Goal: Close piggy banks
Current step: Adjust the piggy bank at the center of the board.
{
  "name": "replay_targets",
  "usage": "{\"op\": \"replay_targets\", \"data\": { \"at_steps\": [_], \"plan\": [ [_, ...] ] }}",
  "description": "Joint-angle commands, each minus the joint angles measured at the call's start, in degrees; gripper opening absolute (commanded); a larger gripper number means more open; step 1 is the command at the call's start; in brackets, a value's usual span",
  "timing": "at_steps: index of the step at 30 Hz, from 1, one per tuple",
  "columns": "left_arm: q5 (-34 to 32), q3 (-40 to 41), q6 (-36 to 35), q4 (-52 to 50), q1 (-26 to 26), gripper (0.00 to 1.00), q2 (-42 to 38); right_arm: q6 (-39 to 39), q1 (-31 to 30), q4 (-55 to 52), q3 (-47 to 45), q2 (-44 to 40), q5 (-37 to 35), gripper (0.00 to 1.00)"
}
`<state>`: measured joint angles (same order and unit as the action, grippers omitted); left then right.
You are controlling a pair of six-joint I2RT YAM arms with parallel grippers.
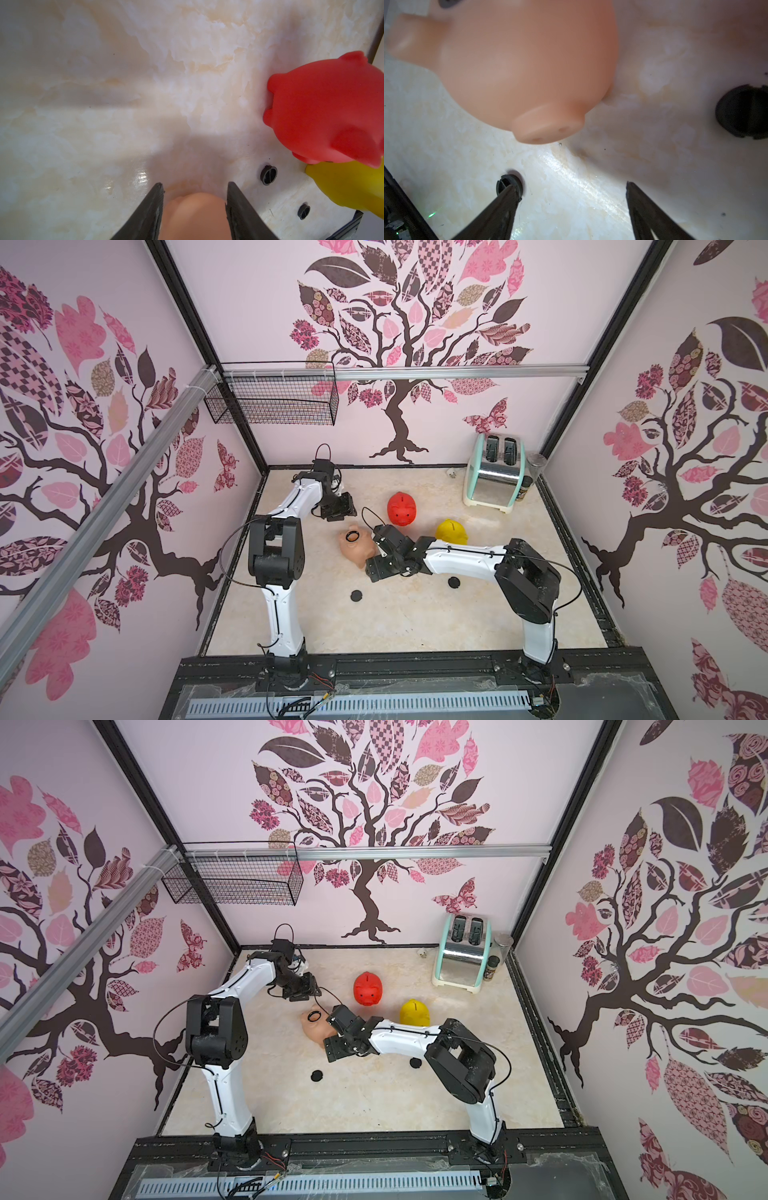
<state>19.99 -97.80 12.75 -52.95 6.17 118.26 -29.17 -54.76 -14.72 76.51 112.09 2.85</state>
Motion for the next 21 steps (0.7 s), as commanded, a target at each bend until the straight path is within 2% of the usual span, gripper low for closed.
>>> {"op": "replay_targets", "data": {
  "at_steps": [1, 9, 21],
  "plan": [
    [0.84, 0.15, -1.54, -1.90, 0.79, 0.51, 1.22, -0.61, -0.52, -0.55, 2.94, 1.64, 0.57, 0.84],
    [1.59, 1.81, -1.70, -2.76, 2.05, 0.50, 2.17, -0.22, -0.59, -0.87, 4.73, 3.21, 0.91, 0.85],
    [-3.19, 4.81, -2.72, -5.21, 1.93, 0.49, -1.17, 1.22, 1.62, -2.98, 6.99, 4.57, 0.65, 0.84]
  ]
}}
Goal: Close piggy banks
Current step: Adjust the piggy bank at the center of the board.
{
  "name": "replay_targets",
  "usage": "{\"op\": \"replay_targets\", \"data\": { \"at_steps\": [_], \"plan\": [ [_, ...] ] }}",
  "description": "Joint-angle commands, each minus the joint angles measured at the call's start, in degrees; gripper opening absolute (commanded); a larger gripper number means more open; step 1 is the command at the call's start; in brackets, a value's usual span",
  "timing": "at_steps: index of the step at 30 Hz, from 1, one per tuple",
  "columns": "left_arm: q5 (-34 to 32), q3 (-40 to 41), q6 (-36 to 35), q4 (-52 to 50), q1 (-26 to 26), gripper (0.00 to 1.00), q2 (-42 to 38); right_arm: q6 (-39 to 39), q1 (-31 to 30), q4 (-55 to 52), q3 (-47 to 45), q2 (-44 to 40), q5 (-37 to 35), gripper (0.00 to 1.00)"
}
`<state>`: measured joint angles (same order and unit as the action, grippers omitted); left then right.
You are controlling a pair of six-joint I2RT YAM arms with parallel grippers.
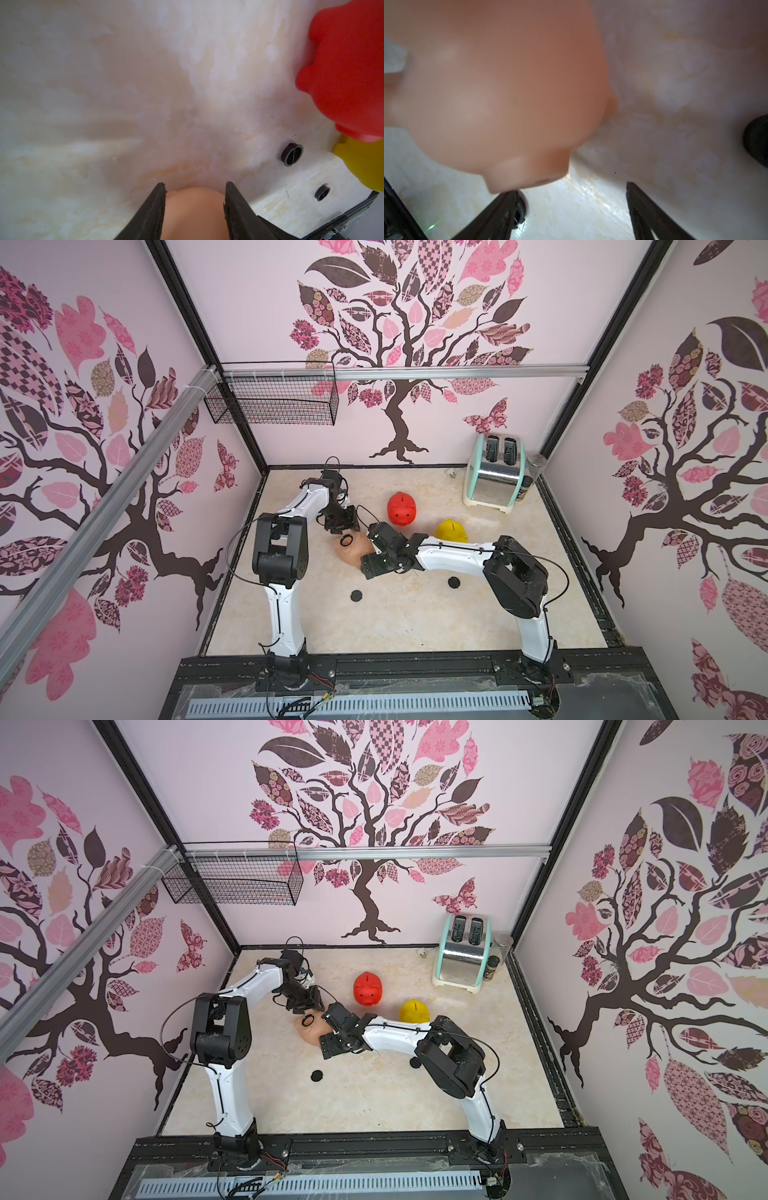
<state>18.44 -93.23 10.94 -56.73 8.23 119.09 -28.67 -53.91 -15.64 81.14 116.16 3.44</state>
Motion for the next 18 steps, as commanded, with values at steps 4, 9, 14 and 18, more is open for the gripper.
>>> {"op": "replay_targets", "data": {
  "at_steps": [4, 9, 14, 18],
  "plan": [
    [-1.91, 0.26, -0.68, -1.54, -0.10, 0.50, -2.39, 0.80, 1.94, -2.29, 2.27, 0.20, 0.52, 0.84],
    [-2.61, -0.30, -0.33, -1.89, -0.23, 0.52, -2.17, 1.14, 3.26, -2.88, 3.08, 0.34, 1.27, 0.84],
    [-3.84, -0.64, 0.64, -2.09, -1.39, 0.57, -2.16, 1.55, 4.24, -3.61, 4.72, 1.33, 1.83, 0.84],
    [-5.12, -0.66, 1.63, -2.29, -2.74, 0.59, -2.02, 1.68, 4.77, -4.18, 6.24, 2.42, 2.51, 0.84]
  ]
}}
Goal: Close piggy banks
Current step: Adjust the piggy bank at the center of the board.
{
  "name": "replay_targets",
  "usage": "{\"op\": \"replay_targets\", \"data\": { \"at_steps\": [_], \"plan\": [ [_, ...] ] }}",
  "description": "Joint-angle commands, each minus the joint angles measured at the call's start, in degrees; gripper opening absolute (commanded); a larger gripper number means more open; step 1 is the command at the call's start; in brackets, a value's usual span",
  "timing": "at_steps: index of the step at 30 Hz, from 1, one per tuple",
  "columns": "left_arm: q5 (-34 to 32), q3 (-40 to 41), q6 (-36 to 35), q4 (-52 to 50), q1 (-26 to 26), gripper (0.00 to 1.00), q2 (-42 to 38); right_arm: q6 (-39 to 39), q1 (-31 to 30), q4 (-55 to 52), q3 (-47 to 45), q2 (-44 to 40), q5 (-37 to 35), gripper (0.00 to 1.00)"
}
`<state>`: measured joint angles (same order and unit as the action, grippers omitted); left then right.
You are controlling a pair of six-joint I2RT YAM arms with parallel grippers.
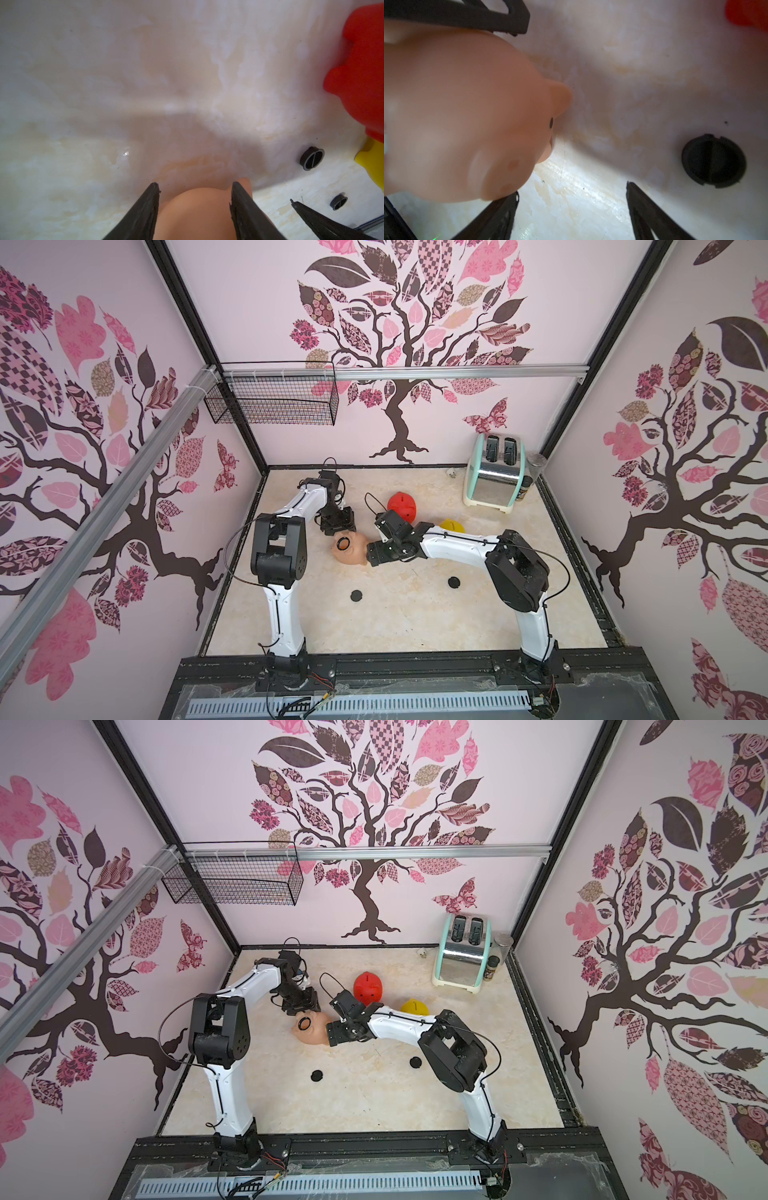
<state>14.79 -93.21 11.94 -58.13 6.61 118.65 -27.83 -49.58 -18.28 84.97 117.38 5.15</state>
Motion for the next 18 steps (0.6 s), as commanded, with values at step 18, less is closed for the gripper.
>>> {"op": "replay_targets", "data": {
  "at_steps": [18],
  "plan": [
    [-6.71, -0.12, 2.20, -0.96, -5.22, 0.64, -2.64, 2.00, 1.33, -4.96, 3.34, -1.71, -0.15, 0.85]
  ]
}}
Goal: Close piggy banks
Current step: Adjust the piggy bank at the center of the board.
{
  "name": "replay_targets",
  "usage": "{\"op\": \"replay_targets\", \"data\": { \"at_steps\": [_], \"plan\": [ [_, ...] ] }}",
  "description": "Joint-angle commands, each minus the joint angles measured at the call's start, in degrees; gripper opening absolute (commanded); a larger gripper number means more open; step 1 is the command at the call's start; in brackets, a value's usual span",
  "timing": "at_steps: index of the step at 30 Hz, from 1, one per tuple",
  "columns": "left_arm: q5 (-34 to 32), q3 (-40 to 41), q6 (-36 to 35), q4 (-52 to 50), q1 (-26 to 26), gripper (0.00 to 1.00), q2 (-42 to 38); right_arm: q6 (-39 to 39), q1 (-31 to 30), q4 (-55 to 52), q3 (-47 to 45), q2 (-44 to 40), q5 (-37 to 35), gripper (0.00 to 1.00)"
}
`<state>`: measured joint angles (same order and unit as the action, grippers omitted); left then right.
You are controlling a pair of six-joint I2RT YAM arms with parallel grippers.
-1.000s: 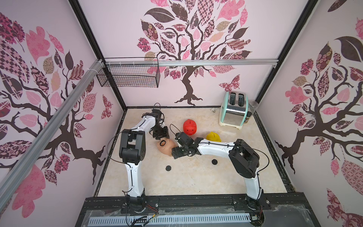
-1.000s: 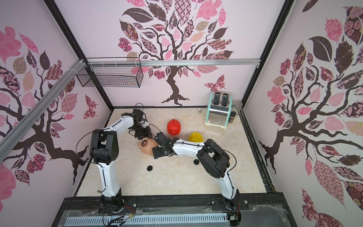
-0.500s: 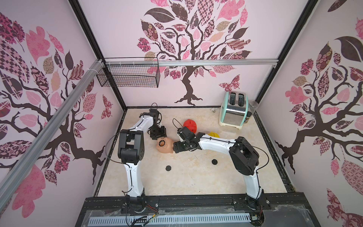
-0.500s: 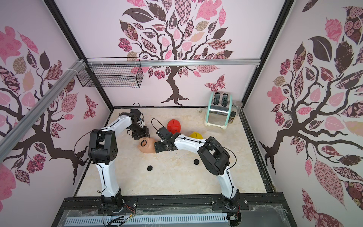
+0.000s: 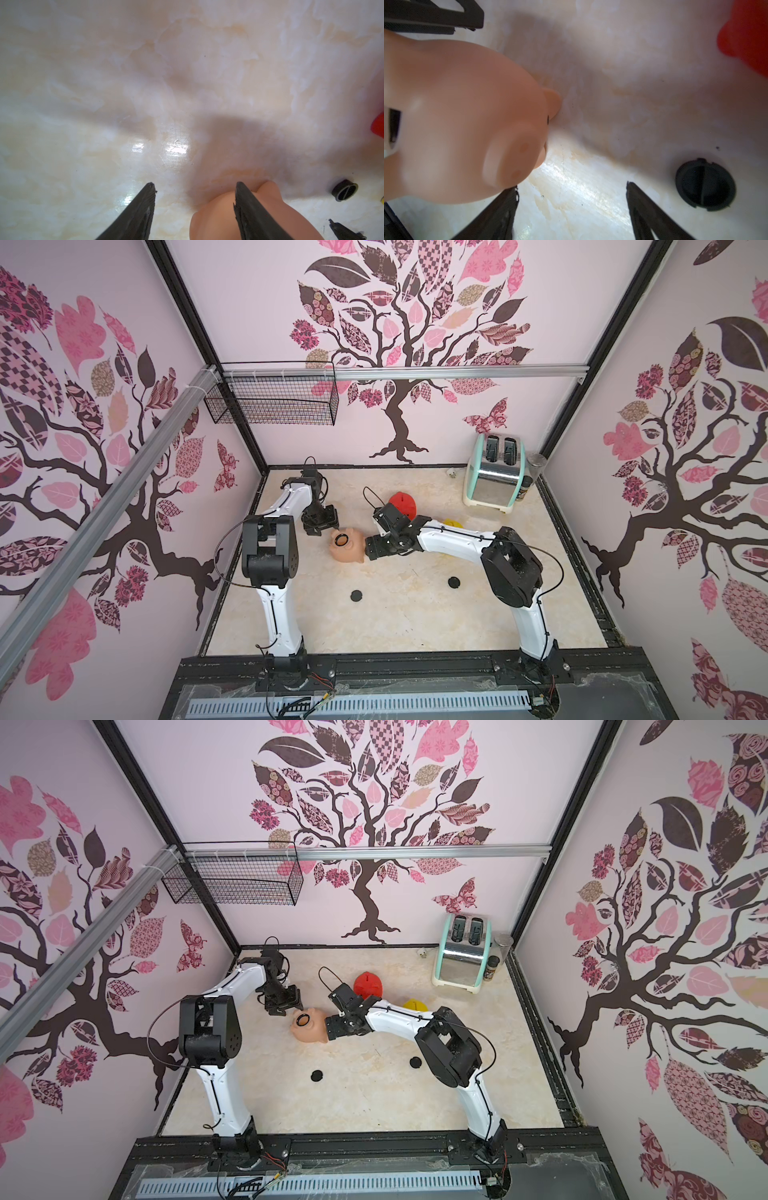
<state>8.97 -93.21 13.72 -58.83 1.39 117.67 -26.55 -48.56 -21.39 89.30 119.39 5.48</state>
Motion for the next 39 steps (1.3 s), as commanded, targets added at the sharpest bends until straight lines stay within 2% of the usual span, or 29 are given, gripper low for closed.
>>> {"op": "replay_targets", "data": {
  "at_steps": [1, 8, 16, 24, 39],
  "plan": [
    [-0.81, -0.29, 0.52, -0.11, -0.05, 0.64, -1.45, 0.57, 0.30, -1.98, -2.18, -4.65, -0.23, 0.85],
    [0.42, 0.22, 0.08, 0.42, -0.25, 0.62, 0.34, -1.45, -2.24, 0.48, -8.52, -8.04, 1.08, 0.84],
    [1.11, 1.19, -0.18, 0.86, -0.25, 0.60, 0.20, -2.94, -5.36, 1.18, -4.66, -3.02, 0.95, 0.84],
    [1.31, 0.97, -0.15, 0.74, -0.25, 0.60, 0.63, -3.16, -5.50, 1.52, -2.55, 0.48, 1.30, 0.83],
    [1.66, 1.33, -0.42, 0.56, -0.42, 0.60, 0.93, -3.69, -4.98, 3.81, -0.14, 3.21, -2.75, 0.80]
  ]
}}
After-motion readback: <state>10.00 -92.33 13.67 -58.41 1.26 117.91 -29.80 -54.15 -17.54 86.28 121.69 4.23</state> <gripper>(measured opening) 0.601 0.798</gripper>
